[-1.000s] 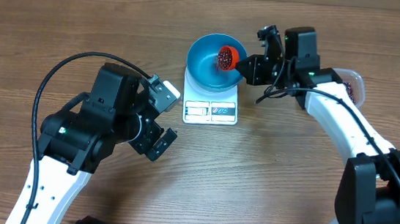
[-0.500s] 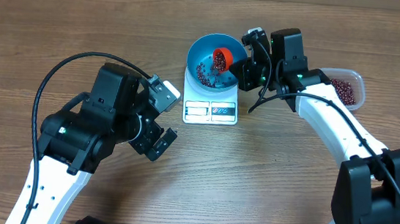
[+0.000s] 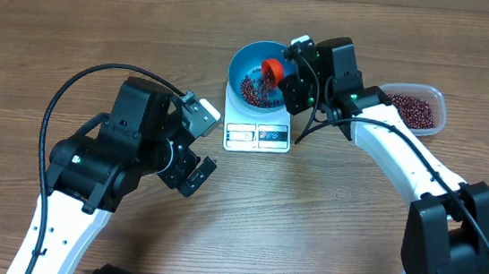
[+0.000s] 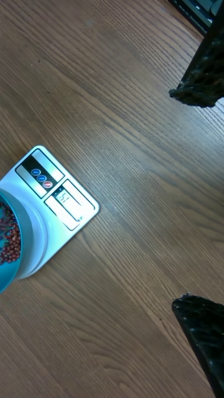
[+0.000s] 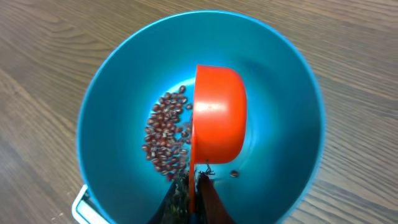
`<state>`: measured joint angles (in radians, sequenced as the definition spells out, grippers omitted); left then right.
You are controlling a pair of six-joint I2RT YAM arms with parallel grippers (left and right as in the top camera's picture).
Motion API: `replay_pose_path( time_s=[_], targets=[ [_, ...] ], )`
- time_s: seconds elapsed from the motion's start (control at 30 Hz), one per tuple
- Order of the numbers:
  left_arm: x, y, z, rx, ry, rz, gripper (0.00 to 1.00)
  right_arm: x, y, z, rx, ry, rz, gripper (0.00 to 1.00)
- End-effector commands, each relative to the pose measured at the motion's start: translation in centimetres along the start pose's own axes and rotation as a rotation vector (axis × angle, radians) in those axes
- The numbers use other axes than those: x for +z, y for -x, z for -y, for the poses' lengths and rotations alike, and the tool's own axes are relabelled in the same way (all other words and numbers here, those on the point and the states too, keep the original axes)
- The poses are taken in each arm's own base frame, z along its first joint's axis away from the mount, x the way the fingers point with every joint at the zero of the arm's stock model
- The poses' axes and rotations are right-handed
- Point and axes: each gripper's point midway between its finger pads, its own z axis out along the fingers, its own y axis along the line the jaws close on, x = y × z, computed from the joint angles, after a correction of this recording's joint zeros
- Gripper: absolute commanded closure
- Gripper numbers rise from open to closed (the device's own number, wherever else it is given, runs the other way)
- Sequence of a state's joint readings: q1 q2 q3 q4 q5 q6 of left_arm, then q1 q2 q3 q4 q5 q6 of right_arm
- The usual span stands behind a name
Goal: Scoop item into bowl and weigh 150g on scale
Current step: 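Tilt the scoop with the right gripper to pour beans into the bowl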
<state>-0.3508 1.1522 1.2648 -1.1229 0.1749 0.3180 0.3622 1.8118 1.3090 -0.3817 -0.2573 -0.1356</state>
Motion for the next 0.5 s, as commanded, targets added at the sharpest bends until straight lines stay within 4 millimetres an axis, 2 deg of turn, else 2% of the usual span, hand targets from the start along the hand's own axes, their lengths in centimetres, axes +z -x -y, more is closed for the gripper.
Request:
replay_pose_path(
  time_s=[0.0, 0.07, 0.13, 0.3, 0.47],
  targets=[
    [-0.6, 0.6, -0.3, 0.019, 0.015, 0.019, 0.0, -0.5, 1.1, 0.4, -0.022, -0.033, 0.029, 0.96],
    [-0.6, 0.6, -0.3, 0.019, 0.015, 0.019, 0.0, -0.9, 1.5, 0.1, -0.019, -0.03, 0.041, 0.96],
    [-0.6, 0.6, -0.3, 0.019, 0.015, 0.019, 0.0, -0.8, 1.0, -0.1, -0.031, -0.05, 0.02, 0.96],
    [-0.5, 0.6, -0.3, 0.019, 0.015, 0.019, 0.0, -1.1, 1.0, 2.4, -0.051, -0.225, 0.007, 0.96],
    [-0.5, 0.6, -0.3, 0.019, 0.015, 0.019, 0.0, -0.9, 1.0, 0.9, -0.058, -0.154, 0.011, 0.96]
  ],
)
